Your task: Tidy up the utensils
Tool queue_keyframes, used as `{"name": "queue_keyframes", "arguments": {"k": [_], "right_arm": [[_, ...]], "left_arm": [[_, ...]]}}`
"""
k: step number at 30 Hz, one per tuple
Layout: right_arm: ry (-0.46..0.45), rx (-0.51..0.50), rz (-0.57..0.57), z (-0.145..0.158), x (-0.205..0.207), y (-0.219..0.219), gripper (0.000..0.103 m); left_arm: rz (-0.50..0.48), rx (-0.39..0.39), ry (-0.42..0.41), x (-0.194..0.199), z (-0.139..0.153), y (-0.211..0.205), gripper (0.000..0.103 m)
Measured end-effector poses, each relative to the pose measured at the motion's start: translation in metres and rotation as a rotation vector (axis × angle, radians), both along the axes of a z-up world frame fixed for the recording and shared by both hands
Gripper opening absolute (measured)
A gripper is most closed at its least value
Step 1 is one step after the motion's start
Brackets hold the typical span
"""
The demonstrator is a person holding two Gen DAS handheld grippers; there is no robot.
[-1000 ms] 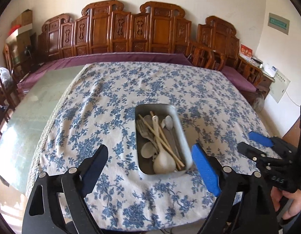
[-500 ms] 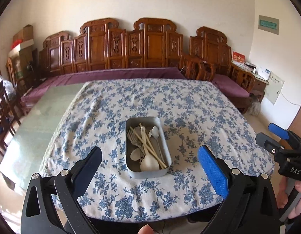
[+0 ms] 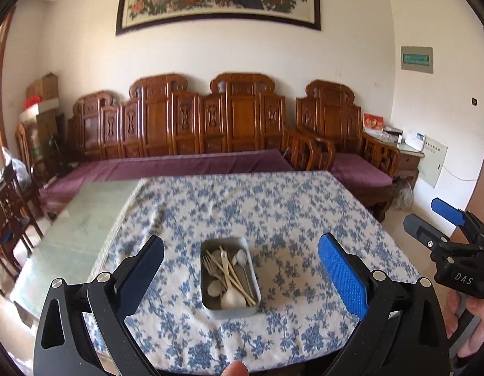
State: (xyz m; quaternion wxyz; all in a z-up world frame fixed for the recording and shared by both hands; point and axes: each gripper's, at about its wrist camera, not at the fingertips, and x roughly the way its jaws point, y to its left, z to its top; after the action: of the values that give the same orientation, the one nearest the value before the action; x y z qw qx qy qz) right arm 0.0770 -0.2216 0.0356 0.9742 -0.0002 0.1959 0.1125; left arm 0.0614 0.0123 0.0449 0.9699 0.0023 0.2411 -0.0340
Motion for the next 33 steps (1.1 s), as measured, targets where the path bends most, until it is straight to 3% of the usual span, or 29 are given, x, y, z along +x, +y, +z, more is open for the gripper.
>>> {"name": "queue_keyframes", "arguments": {"k": [8,33], "right_arm": [[-0.035,0.015,-0.004,0.014,-0.011,-0.005,0.100],[-0.017,0.031,0.001,0.008,-0.005,-0.003,0.100]], "left_arm": [[0.010,-0.017,-0.034,-0.013,0.013,-0.002,0.095],[0.030,-0.023,-0.024,-0.012,0.005,0.000,0.095]]}}
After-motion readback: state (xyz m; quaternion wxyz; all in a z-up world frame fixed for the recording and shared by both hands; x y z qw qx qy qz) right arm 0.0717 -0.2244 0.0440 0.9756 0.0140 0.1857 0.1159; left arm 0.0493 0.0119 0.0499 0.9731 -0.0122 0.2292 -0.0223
